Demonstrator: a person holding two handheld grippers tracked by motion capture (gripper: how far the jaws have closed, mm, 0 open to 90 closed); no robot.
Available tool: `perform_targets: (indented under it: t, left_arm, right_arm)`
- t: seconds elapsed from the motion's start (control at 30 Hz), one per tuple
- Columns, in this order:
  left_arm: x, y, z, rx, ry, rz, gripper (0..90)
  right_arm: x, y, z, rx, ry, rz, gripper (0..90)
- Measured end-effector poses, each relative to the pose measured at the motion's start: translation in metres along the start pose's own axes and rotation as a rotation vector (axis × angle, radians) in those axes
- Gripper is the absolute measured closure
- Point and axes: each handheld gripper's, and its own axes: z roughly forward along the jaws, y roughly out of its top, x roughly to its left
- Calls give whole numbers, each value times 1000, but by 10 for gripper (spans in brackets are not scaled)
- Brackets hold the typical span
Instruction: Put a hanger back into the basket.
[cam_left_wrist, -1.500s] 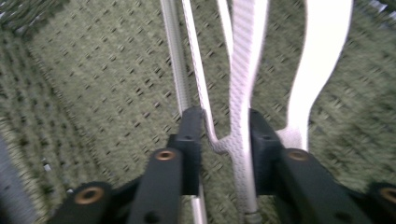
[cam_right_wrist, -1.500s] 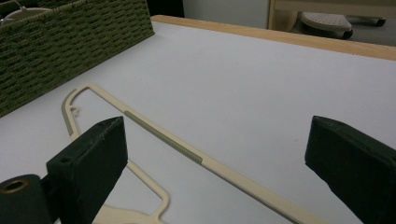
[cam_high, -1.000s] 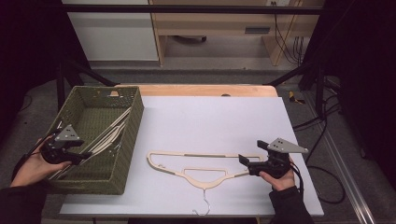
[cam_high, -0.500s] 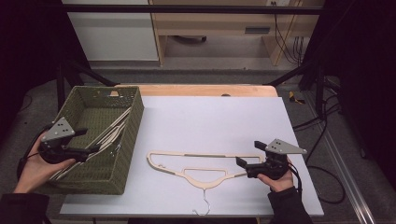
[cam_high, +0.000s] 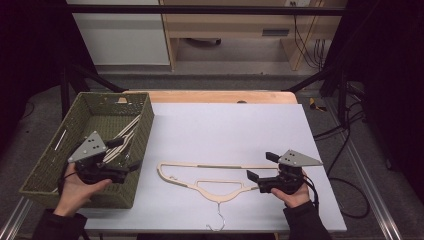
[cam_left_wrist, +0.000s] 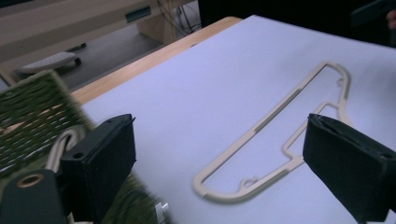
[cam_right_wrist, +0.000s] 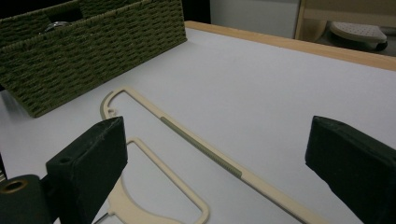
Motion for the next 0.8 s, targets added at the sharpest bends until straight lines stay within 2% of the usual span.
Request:
perform_targets:
  t: [0.13,0.23,0.43,0.57,0.67,0.73,0.8]
  left_arm:
    - [-18,1,13,-27,-26,-3,89]
    - [-33,2,22,-50,-28,0,89]
    - [-51,-2,36,-71,-65,-13,85]
    - [-60,-4,46,-51,-73,-1,86]
    - [-66,-7,53,-49,-86,-11,86]
    - [-69,-9,55,-38,-76,-6,86]
    - [-72,-13,58,-29,-83,-12,86]
  right_arm:
    - [5,-1,4,15,15,-15,68]
    - [8,-1,7,26,31,-24,76]
    - [15,-3,14,57,63,-42,90]
    - [22,-6,22,89,76,-59,98]
    - [27,-8,27,104,86,-63,106]
    - [31,-9,31,117,92,-68,113]
    - [34,-9,34,125,102,-78,122]
